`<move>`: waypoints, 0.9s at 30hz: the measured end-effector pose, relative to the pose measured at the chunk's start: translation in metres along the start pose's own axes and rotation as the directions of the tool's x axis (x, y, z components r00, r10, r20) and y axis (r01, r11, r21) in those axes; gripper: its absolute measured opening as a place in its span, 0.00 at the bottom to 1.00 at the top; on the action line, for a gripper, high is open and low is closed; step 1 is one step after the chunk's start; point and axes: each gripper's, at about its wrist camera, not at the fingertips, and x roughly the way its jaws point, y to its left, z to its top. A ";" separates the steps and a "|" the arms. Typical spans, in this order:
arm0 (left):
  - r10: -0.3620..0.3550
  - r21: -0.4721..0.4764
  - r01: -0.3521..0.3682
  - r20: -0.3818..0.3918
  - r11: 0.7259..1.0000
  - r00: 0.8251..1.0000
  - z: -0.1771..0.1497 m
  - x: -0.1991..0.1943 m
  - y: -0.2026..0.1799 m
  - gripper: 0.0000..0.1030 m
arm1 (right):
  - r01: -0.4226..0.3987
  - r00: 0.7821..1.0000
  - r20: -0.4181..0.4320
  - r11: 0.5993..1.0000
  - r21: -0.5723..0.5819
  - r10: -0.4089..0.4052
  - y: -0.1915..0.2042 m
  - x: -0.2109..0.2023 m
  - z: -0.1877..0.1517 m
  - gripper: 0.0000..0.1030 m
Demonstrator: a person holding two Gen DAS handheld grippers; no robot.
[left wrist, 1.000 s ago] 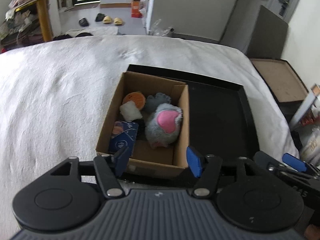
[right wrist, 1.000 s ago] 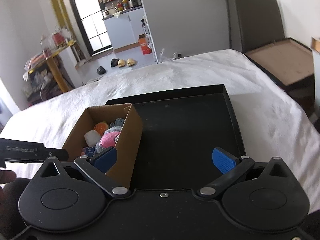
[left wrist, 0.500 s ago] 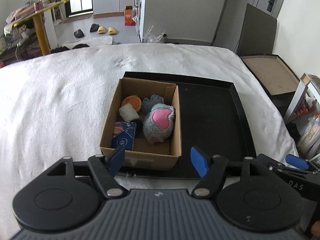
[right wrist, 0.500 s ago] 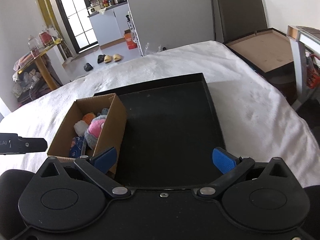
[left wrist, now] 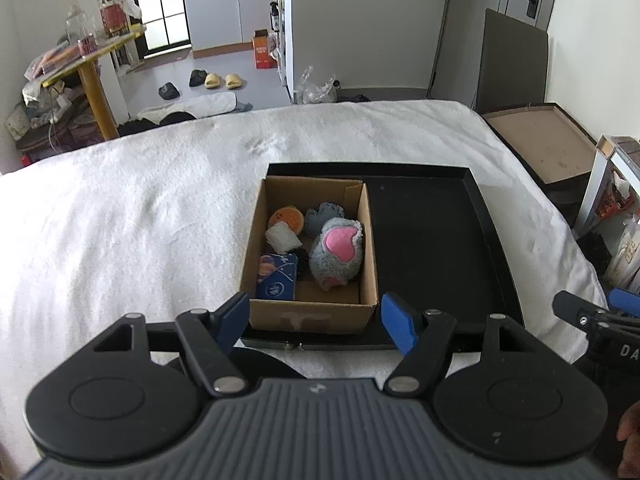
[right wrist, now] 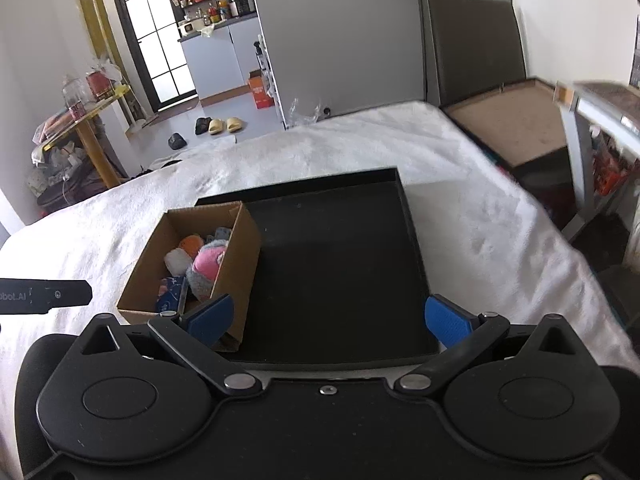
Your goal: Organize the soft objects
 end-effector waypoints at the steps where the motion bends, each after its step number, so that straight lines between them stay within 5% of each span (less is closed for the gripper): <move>1: 0.001 0.007 -0.001 0.008 1.000 1.000 0.000 -0.005 0.000 0.69 | 0.008 1.000 0.007 1.000 -0.004 -0.008 0.001 -0.005 0.001 1.00; 13: -0.009 0.008 0.008 0.062 1.000 0.998 -0.013 -0.055 0.011 0.70 | 0.015 0.998 0.065 0.999 0.038 -0.018 0.003 -0.064 0.001 1.00; 27: -0.031 0.032 0.026 0.153 0.999 0.988 -0.028 -0.101 0.011 0.83 | 0.041 0.986 0.159 0.999 0.025 -0.044 0.008 -0.113 -0.008 1.00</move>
